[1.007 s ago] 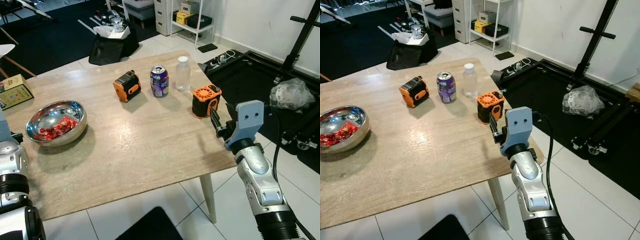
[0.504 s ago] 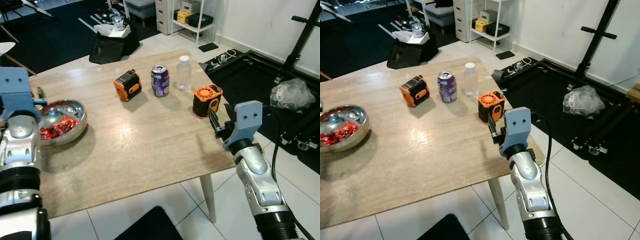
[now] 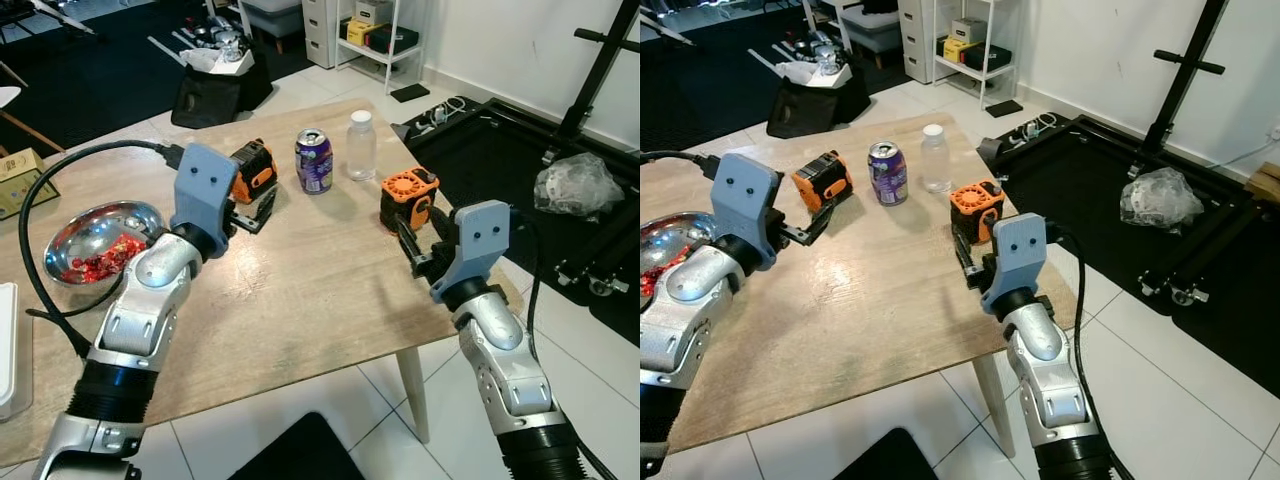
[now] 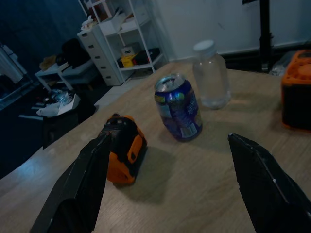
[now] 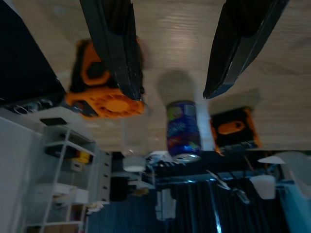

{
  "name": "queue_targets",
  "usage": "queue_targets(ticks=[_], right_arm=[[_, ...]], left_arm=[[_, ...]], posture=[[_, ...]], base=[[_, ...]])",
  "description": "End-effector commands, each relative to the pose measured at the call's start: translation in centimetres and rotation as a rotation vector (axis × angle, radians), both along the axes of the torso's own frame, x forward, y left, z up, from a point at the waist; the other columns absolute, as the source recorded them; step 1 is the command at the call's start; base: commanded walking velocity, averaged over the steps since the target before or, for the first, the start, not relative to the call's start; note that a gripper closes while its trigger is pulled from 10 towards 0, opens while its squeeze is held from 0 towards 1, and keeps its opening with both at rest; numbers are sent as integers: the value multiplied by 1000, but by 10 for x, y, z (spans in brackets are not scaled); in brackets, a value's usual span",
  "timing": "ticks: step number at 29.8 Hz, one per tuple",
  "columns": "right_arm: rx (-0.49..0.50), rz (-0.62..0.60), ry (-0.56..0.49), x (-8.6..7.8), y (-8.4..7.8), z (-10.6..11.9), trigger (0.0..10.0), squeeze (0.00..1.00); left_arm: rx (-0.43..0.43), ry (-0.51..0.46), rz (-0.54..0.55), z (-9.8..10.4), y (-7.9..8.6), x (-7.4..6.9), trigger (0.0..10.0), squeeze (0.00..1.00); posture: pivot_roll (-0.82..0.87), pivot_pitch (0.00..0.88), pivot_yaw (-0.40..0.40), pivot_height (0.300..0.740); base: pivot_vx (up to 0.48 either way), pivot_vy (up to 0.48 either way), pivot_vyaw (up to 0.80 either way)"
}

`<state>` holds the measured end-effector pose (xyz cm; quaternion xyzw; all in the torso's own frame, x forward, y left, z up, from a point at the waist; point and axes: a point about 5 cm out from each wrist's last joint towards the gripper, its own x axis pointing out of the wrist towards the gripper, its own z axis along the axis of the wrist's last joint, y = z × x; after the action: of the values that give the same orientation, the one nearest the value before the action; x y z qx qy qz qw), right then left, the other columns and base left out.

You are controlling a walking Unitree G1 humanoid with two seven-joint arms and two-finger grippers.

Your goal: Restocking fridge

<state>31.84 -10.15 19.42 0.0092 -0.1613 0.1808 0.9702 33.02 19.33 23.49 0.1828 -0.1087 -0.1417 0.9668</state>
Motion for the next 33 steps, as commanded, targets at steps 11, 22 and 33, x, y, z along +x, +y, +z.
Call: queue_targets(ticks=[11,22,33], right_arm=[[104,-14,76,0,2,-8,10000,0],[120,-90,120,0,-4,-20,10000,0],[59,-113,37,7,-16,-1,10000,0]], left_arm=[[-127,117,142,-31,3,-5,10000,0],[-189,122,197,-40,-6,-5,10000,0],[-207,135,223,-38,6,-2,10000,0]], posture=[[-32,121,35,740],[-30,109,27,740],[-28,120,17,740]], base=[[0,0,0],[0,0,0],[0,0,0]])
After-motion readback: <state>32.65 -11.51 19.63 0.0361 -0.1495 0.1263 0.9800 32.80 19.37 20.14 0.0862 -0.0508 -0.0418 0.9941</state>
